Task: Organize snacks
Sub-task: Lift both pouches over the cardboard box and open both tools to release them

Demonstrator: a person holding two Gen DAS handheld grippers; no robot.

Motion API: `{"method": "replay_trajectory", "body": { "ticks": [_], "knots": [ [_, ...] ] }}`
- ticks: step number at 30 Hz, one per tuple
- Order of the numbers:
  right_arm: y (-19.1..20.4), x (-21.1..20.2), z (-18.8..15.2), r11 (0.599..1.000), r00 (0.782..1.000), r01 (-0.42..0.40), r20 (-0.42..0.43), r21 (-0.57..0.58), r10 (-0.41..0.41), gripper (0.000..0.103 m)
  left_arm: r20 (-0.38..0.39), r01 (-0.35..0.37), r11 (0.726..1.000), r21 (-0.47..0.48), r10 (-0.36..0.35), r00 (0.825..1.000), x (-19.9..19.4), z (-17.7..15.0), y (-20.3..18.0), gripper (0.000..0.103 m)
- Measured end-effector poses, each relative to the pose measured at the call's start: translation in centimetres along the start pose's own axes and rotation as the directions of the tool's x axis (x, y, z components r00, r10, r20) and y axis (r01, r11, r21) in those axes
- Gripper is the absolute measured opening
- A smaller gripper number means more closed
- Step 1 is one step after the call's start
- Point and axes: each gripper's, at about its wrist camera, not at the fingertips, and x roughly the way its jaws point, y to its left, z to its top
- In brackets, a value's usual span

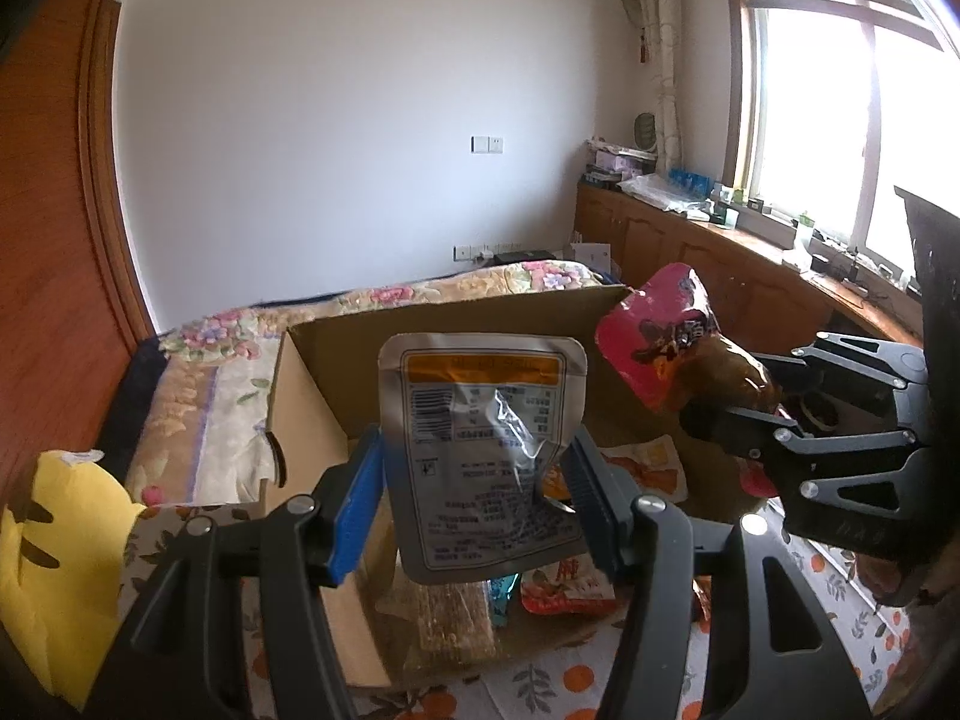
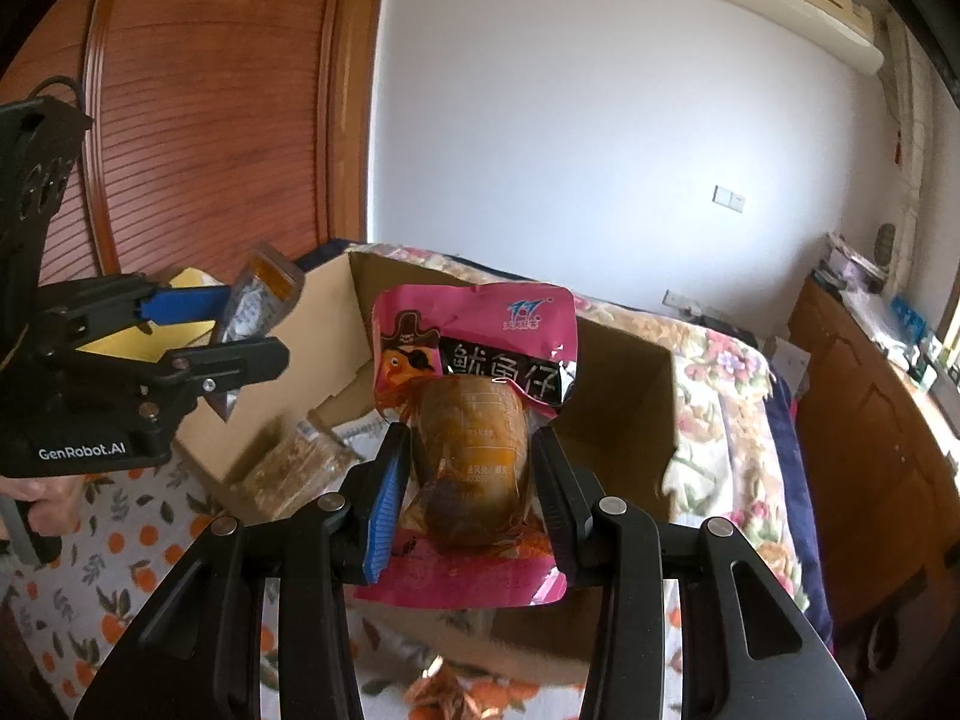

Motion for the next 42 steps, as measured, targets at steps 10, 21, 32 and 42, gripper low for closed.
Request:
{"method": "replay_trajectory", "body": {
  "ticks": [10, 21, 32, 42],
  "knots": [
    [-1.2, 3.9, -0.7, 0.996, 0.997, -0.056, -0.054, 0.074, 0.060, 0.041, -0.061, -0.003, 1.000, -0.030, 0.001, 0.998, 2.5, -1.3, 0.7, 0.058],
    [-1.4, 6.0, -1.7, 0.991, 0.991, -0.065, -0.108, 0.118, 0.078, 0.041, -0.104, -0.013, 1.000, -0.019, 0.011, 0.995, 3.8, -2.4, 0.0, 0.060],
    [-2.0, 6.7, -1.6, 0.986, 0.990, -0.075, -0.110, 0.150, 0.092, 0.043, -0.110, -0.010, 1.000, -0.024, 0.007, 0.994, 4.0, -2.5, 0.2, 0.060],
    [-1.6, 6.8, -1.6, 0.989, 0.991, -0.056, -0.117, 0.137, 0.072, 0.046, -0.104, -0.017, 1.000, -0.015, 0.015, 0.994, 3.5, -2.3, -0.3, 0.062]
  ]
}}
